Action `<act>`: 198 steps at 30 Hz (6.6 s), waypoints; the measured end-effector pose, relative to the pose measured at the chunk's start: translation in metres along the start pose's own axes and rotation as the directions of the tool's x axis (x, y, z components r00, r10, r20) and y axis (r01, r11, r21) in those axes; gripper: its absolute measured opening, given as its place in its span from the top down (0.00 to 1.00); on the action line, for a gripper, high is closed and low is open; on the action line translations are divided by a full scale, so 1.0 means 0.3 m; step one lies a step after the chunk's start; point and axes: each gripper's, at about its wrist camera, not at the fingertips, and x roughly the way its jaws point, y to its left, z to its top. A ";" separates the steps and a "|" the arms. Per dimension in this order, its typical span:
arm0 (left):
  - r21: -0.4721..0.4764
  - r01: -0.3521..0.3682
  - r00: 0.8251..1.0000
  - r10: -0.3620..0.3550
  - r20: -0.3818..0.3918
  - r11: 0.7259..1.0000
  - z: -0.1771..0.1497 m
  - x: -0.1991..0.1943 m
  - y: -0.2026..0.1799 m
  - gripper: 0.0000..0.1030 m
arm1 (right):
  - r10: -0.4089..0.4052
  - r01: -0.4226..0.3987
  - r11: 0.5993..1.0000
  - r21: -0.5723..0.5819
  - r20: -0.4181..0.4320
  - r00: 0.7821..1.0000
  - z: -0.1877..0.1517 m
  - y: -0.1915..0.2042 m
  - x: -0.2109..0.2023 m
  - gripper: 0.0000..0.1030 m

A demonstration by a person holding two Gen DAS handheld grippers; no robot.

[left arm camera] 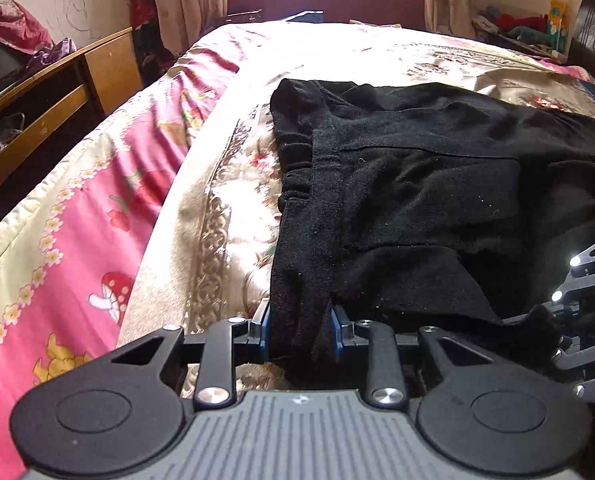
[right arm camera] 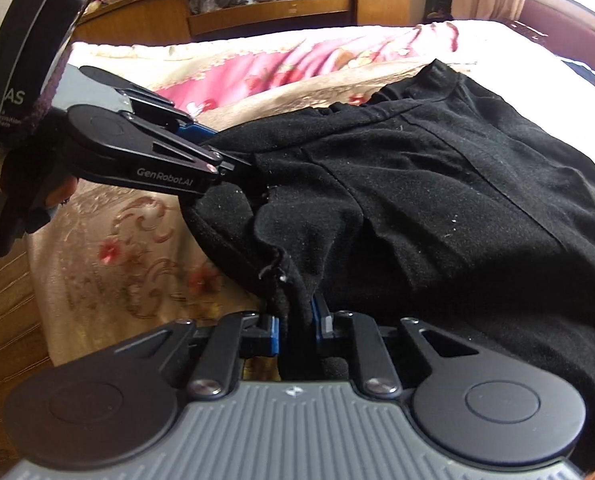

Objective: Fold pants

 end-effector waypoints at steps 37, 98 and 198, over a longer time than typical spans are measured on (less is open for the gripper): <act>0.370 0.453 0.875 -0.485 -0.009 0.811 0.258 -0.112 -1.250 0.51 | -0.747 0.140 0.055 0.989 -0.052 0.663 -1.277 -1.043 -1.006 0.63; 0.176 0.108 0.982 -0.133 0.138 0.979 0.472 0.218 -0.414 0.31 | -0.190 0.149 0.915 0.375 0.074 0.979 -0.106 -0.958 -0.226 0.94; 0.346 -0.089 0.993 0.054 0.109 0.934 0.156 0.119 -0.254 0.43 | -0.260 0.260 0.889 -0.376 0.053 0.964 -0.034 -0.601 -0.072 0.84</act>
